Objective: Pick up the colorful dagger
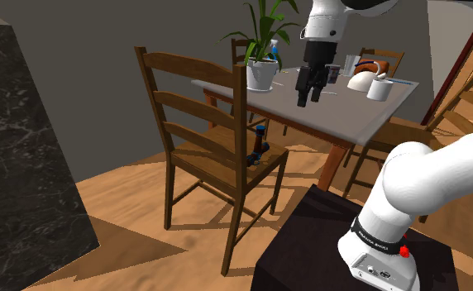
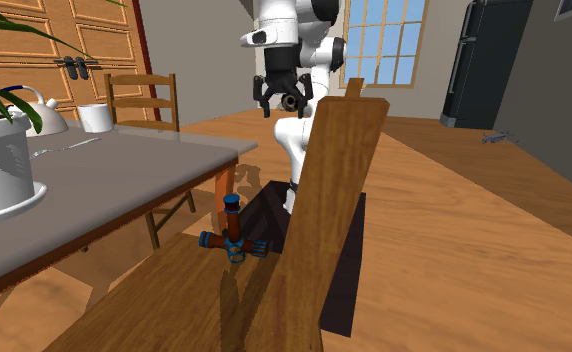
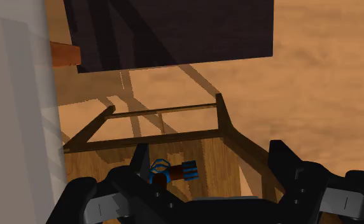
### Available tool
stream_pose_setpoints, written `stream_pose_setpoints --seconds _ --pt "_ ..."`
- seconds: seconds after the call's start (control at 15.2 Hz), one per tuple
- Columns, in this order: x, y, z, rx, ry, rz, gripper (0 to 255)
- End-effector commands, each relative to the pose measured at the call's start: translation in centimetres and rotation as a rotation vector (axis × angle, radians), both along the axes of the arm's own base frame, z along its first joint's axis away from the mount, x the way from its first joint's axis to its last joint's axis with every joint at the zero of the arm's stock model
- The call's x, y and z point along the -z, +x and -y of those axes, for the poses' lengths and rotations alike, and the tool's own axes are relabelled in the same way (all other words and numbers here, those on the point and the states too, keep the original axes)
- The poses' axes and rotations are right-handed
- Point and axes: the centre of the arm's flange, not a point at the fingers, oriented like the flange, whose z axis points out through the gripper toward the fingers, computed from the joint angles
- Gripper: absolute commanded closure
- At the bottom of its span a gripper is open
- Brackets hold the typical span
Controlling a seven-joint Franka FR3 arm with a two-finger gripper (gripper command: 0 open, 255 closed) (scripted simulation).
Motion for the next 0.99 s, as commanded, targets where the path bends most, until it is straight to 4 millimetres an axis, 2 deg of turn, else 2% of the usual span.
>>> stream_pose_setpoints --seconds 0.0,0.92 --pt "0.0 0.0 0.0 0.0 0.0 0.0 0" --pt "11.0 15.3 4.6 -0.117 -0.024 -0.082 0"
